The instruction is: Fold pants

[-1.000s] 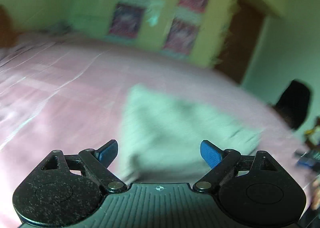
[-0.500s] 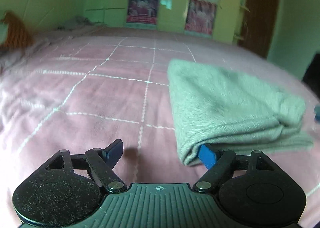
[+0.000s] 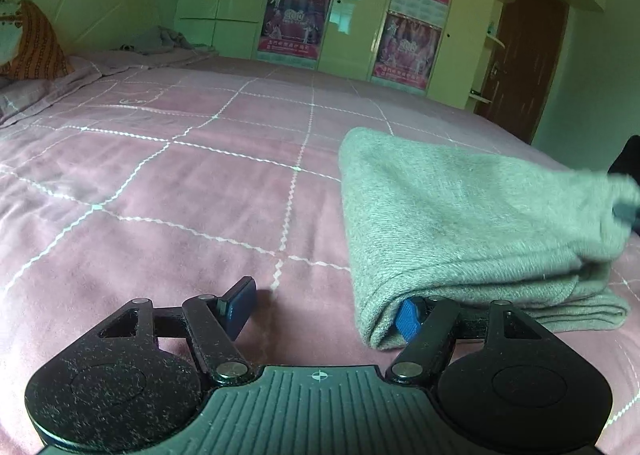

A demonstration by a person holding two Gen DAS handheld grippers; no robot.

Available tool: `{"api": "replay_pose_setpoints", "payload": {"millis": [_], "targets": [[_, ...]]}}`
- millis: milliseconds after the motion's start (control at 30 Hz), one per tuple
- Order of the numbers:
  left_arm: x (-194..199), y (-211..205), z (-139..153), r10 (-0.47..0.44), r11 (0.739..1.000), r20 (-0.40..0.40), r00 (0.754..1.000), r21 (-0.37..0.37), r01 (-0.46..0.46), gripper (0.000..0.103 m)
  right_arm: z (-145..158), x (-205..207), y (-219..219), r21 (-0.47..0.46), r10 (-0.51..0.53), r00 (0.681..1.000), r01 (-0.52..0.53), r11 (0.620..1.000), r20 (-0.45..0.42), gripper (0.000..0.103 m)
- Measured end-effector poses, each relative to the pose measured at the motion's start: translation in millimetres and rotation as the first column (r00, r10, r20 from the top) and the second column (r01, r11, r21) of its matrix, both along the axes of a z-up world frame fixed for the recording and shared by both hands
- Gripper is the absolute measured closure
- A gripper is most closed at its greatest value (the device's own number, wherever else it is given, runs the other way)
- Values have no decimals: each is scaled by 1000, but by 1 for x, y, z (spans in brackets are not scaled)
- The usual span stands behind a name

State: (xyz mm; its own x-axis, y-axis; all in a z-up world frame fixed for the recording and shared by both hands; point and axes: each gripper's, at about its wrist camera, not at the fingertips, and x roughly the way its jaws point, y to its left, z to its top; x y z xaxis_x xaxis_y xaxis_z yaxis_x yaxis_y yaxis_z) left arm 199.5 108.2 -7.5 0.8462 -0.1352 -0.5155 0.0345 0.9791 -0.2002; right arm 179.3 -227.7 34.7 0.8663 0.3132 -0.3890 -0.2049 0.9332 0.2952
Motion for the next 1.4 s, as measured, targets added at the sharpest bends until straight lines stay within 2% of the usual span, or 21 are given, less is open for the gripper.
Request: {"api": "replay_pose_setpoints", "payload": {"millis": [67, 133, 167, 200, 233, 267, 300, 433, 567, 667, 700, 767, 833, 933, 1000, 1067, 1100, 1133, 1167, 1233, 1400], "targets": [[1, -3, 0, -6, 1000, -3, 1000, 17, 6, 31, -10, -3, -7, 5, -50, 998, 50, 999, -45, 88], [-1, -4, 1, -5, 1000, -6, 1000, 25, 5, 31, -30, 4, -16, 11, -83, 985, 86, 996, -154, 79], [-1, -3, 2, -4, 1000, -4, 1000, 21, 4, 31, -32, 1, -22, 58, -74, 983, 84, 995, -168, 76], [-2, -3, 2, -3, 1000, -1, 1000, 17, 3, 31, -29, -4, -24, 67, -76, 984, 87, 994, -162, 69], [-2, -3, 3, -3, 1000, -1, 1000, 17, 3, 31, -25, -11, -23, 60, -63, 987, 72, 996, -146, 48], [-2, -4, 3, -3, 1000, -1, 1000, 19, 3, 31, -22, -18, -23, 61, -45, 990, 54, 997, -135, 36], [-2, -4, 3, -4, 1000, 0, 1000, 22, 4, 31, -21, -25, -22, 68, -40, 990, 49, 996, -136, 33], [-3, -7, 4, -7, 999, 10, 1000, 33, 7, 31, -28, -22, -21, 102, -47, 978, 69, 992, -202, 33], [-5, -11, 6, -23, 999, 18, 1000, 49, 22, 31, -38, 2, -21, 198, -42, 958, 101, 975, -283, 33], [1, -16, 1, -33, 996, -23, 999, 82, 35, 29, -46, 23, -20, 253, -56, 935, 152, 956, -351, 33], [2, -17, -1, -35, 996, -32, 999, 86, 38, 28, -46, 26, -19, 259, -60, 933, 160, 953, -354, 36], [3, -15, 1, -26, 996, -26, 999, 82, 28, 28, -46, 31, -18, 257, -67, 934, 165, 952, -350, 57], [-3, -6, 8, 36, 998, 23, 999, 54, -37, 30, -39, 28, -16, 251, -58, 947, 143, 957, -317, 66], [-12, 2, 16, 63, 998, 103, 993, 6, -64, 32, -14, 8, -12, 264, -12, 979, 66, 962, -202, 67], [-9, -3, 12, 51, 998, 80, 996, 44, -54, 32, 1, -13, -5, 251, 26, 995, -1, 968, -98, 67], [-2, -9, 6, 41, 997, 27, 999, 71, -42, 32, -1, -27, -1, 186, 17, 999, -8, 983, -45, 67], [0, -12, 4, 34, 996, 14, 999, 85, -35, 31, -12, -25, -2, 142, -20, 997, 30, 989, -75, 67], [0, -14, 4, 32, 995, 12, 999, 96, -33, 30, -28, -15, -5, 114, -58, 985, 78, 990, -164, 67], [0, -14, 4, 30, 994, 9, 1000, 102, -31, 29, -48, -2, -10, 113, -78, 953, 115, 987, -292, 67], [0, -13, 3, 33, 996, 5, 999, 85, -34, 29, -54, -3, -19, 172, -66, 955, 120, 978, -288, 67], [-2, -14, 3, 36, 995, 12, 999, 88, -37, 29, -45, -3, -12, 136, -69, 962, 108, 985, -265, 67]]}}
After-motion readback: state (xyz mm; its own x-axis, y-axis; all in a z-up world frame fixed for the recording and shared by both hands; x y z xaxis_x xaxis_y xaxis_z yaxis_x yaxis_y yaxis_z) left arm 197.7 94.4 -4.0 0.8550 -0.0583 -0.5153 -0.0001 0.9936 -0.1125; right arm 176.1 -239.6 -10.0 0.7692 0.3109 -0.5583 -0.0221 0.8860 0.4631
